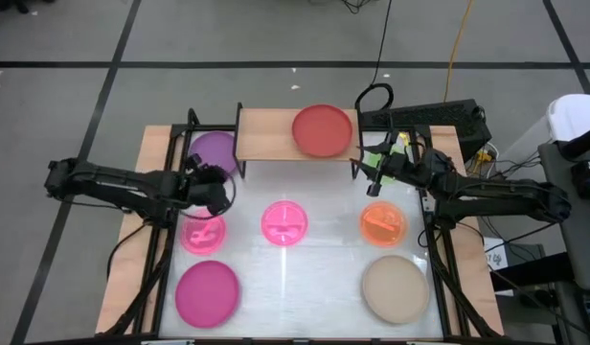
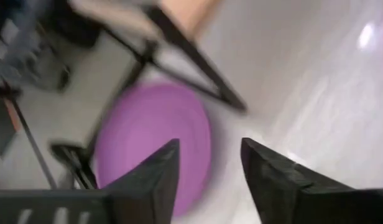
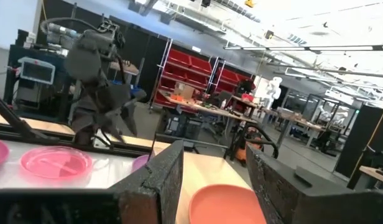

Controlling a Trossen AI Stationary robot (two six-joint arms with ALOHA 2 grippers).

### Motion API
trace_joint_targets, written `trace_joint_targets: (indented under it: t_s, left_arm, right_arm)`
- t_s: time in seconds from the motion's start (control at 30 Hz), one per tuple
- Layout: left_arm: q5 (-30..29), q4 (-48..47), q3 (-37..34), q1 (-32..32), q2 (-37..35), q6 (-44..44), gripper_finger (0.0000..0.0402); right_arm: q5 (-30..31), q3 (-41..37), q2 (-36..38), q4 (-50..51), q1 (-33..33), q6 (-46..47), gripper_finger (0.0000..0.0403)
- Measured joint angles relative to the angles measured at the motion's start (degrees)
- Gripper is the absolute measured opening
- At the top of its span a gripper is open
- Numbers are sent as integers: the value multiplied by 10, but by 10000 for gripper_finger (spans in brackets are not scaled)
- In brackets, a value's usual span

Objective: Place and stack plates onto a shelf
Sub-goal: Stack the violet plate on top of the orange plate on the shelf

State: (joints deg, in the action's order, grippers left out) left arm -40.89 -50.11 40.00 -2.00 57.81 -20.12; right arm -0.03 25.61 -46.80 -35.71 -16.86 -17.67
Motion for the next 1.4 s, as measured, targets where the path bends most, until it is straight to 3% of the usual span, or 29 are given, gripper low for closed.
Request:
trace_joint_targets:
  t_s: [0.13, 0.4, 0.77, 1.17, 1.27, 1.4]
  left_arm:
    - [41, 4, -13, 40, 33, -24, 213]
    - [77, 13, -15, 125, 106, -14, 218]
    - [79, 90, -15, 167, 224, 61, 218]
    - [79, 96, -16, 221, 298, 47, 217]
    - [78, 98, -15, 225, 313, 48, 190]
    - [80, 99, -15, 225, 322, 35, 105]
  right_arm:
    - [0, 0, -2, 0, 0, -2, 155]
    - [0, 0, -2, 3, 0, 3, 155]
    - [0, 0, -2, 14, 0, 5, 155]
    - [0, 0, -2, 16, 0, 5, 155]
    - [0, 0, -2, 17, 0, 5, 155]
    - [0, 0, -2, 17, 0, 5, 155]
